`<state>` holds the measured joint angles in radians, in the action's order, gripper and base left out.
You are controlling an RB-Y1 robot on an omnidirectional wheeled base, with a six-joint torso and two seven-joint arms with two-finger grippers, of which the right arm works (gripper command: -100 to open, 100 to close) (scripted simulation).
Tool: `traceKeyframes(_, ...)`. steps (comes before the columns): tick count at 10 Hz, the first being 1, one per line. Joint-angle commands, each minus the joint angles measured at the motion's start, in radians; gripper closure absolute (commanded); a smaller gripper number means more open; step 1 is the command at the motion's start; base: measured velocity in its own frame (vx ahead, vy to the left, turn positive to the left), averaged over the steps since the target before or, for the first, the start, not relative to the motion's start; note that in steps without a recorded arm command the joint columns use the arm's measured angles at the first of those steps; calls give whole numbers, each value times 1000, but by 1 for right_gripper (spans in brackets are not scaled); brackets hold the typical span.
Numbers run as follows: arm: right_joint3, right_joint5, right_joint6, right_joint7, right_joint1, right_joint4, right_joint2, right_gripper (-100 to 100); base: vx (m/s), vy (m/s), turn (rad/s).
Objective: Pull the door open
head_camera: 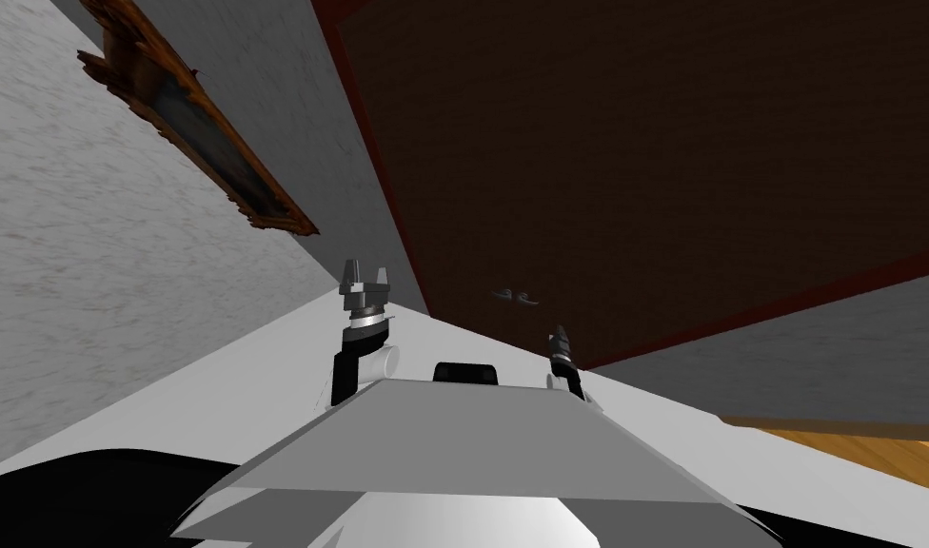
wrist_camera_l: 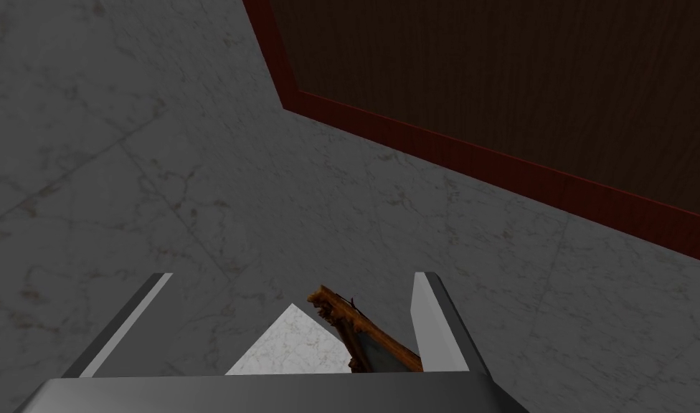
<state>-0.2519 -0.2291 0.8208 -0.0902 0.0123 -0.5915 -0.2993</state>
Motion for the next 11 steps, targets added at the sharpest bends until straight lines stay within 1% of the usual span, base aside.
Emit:
traceKeyframes(1, -3, -3, 17, -18, 2, 20, -15, -100, 157, -54, 96)
traceKeyframes(3, 5, -1, 22, -27, -6, 17, -14, -100, 173, -79, 105)
traceKeyframes(5, 24, 8, 27, -33, -27, 9, 1, -100, 187, -51, 152)
traceKeyframes(6, 39, 16, 29, -35, -45, 1, 16, -100, 195, 10, 201)
traceKeyframes(7, 31, 12, 29, -32, -35, 6, 9, -100, 89, 5, 47)
traceKeyframes(8, 31, 12, 29, -32, -35, 6, 9, 100, -10, -2, -41)
traceKeyframes(11, 31, 12, 29, -32, -35, 6, 9, 100, -26, 0, 4)
